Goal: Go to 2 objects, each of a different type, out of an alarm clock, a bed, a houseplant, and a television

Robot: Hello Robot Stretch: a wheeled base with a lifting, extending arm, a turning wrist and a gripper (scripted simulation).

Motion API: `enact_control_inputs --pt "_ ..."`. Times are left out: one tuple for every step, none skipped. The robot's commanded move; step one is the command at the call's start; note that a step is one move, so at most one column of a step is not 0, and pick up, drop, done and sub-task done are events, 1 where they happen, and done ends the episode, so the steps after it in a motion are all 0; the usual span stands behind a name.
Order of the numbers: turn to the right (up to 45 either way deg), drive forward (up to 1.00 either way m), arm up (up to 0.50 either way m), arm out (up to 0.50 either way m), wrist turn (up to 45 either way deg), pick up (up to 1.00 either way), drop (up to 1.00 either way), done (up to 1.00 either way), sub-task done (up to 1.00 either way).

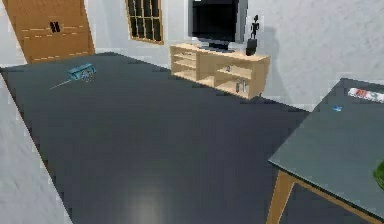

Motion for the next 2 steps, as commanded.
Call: enact_control_inputs --pt "0.0 0.65 0.0 0.0 0.0 0.0 0.0 0.0 0.0" --pt "-45.0 0.0 0.0 0.0 0.0 0.0 0.0 0.0 0.0"
